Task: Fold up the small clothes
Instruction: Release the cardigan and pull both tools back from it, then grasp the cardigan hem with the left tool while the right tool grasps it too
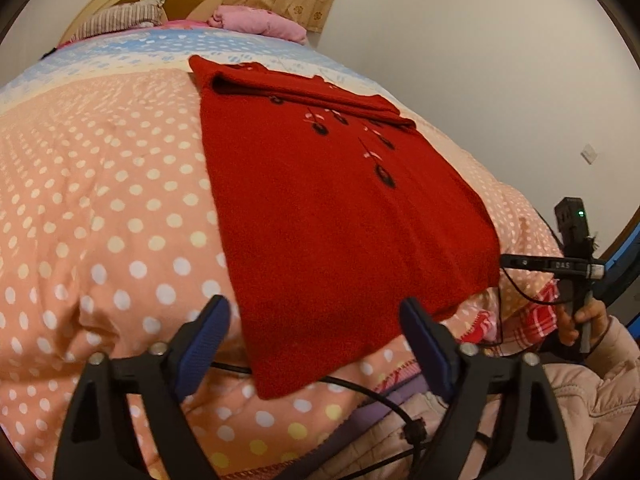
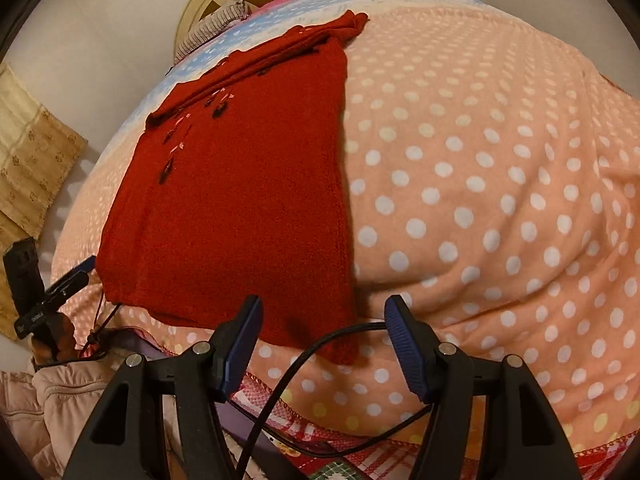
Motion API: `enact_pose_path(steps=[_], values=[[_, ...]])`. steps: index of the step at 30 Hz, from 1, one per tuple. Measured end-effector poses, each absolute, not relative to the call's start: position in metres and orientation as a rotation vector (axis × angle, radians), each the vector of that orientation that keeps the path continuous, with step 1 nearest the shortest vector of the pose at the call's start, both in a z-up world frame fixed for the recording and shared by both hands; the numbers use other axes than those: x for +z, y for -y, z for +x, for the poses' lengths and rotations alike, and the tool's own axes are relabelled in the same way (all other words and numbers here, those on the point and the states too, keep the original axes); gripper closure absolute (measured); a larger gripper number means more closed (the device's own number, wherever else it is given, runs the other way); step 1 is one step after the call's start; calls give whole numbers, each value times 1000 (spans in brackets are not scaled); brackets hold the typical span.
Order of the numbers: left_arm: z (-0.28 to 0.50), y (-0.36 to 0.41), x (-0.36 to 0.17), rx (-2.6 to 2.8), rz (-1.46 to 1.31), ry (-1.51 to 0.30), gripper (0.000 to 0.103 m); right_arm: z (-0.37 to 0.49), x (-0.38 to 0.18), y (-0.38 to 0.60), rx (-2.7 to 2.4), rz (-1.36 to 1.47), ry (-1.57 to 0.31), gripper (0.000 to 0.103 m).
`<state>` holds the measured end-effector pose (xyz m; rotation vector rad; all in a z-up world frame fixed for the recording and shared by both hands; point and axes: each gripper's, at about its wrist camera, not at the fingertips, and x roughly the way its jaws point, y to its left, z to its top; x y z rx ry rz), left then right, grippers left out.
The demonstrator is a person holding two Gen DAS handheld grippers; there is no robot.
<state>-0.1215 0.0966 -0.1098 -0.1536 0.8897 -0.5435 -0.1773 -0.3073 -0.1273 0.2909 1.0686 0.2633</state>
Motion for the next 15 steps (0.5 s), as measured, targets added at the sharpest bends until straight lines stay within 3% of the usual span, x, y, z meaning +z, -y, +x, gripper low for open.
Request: enact_pose_path(steps=[4, 8, 15], values=[[-123, -97, -111, -544, -166, -888, 23, -175, -129, 311, 270, 335, -1025, 39], [-121, -97, -114, -560, -186, -903, 38, -174, -128, 304, 291, 307, -1015, 39], [-121, -100, -115, -565, -215, -907, 36, -169, -134, 297, 314, 301, -1025, 39]])
